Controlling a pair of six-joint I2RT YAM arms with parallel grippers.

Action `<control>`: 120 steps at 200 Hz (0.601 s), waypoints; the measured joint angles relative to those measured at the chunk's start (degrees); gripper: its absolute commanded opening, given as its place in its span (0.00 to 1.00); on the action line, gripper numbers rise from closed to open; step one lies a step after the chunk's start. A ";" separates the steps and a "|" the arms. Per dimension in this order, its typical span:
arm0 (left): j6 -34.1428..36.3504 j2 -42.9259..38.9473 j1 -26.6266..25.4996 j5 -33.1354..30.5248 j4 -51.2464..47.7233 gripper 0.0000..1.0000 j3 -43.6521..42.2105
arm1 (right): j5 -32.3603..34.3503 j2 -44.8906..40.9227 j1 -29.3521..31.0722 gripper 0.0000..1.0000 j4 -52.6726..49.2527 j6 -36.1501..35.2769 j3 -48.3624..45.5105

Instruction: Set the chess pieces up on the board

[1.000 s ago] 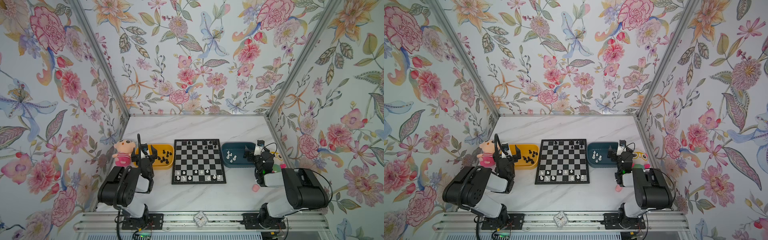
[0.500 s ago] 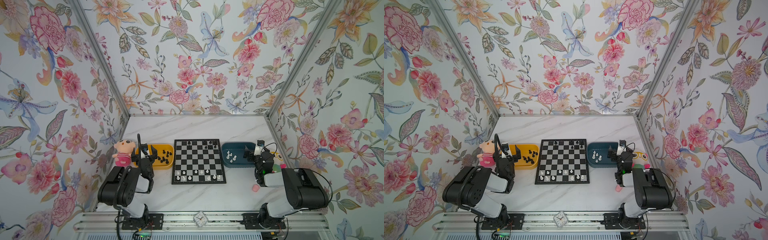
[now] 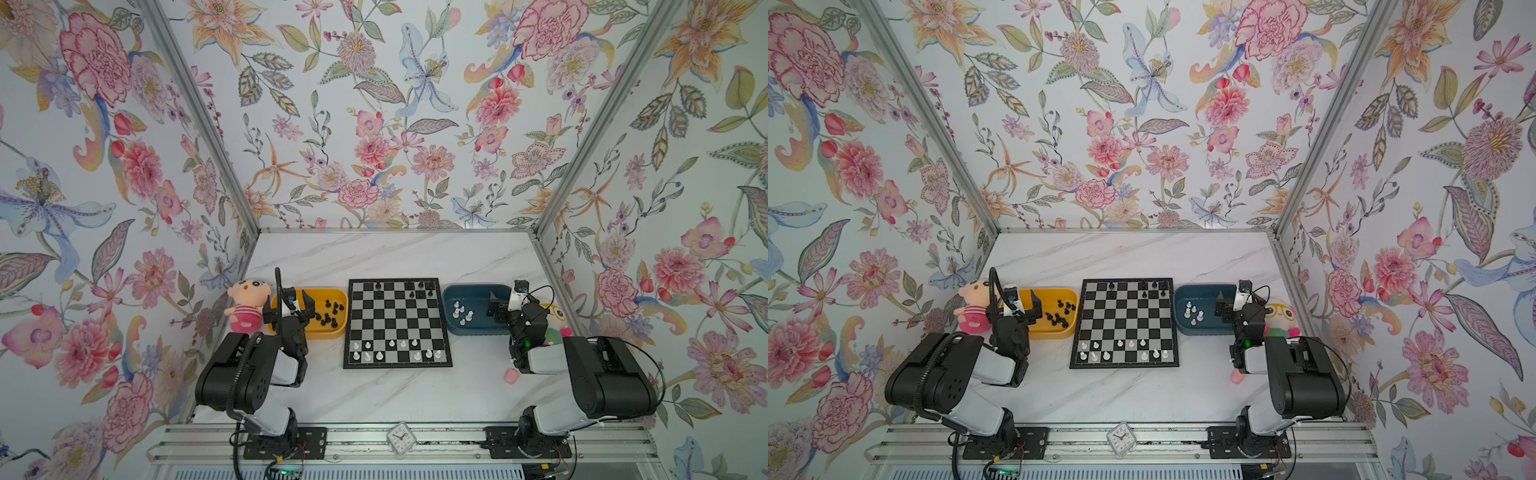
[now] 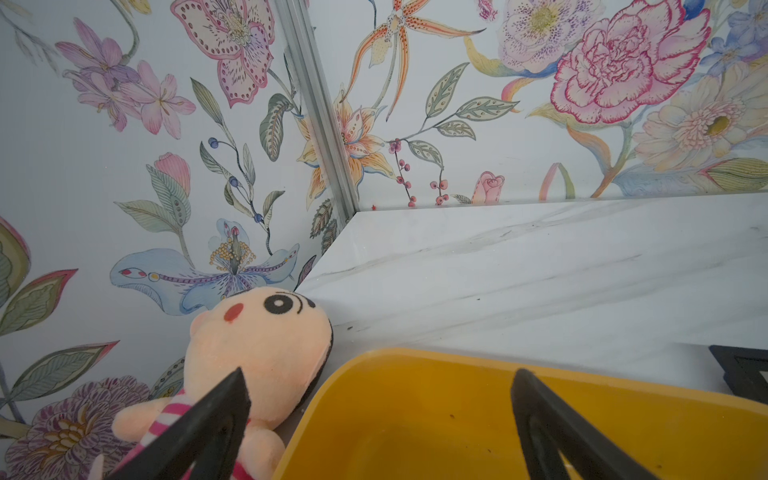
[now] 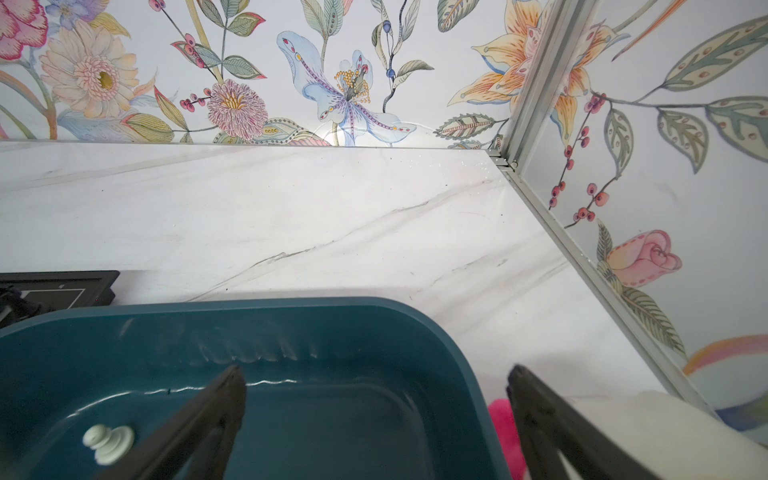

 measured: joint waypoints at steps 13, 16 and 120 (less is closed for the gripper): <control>0.00 0.00 0.00 0.02 0.00 0.99 0.00 | 0.00 0.00 0.00 0.99 0.00 -0.02 0.00; 0.00 0.00 0.00 0.02 0.00 0.99 0.00 | 0.00 0.00 0.00 0.99 -0.02 -0.02 0.00; -0.33 -15.30 0.00 0.68 -12.81 0.99 1.92 | 1.55 -13.00 2.60 0.90 -19.85 0.02 6.58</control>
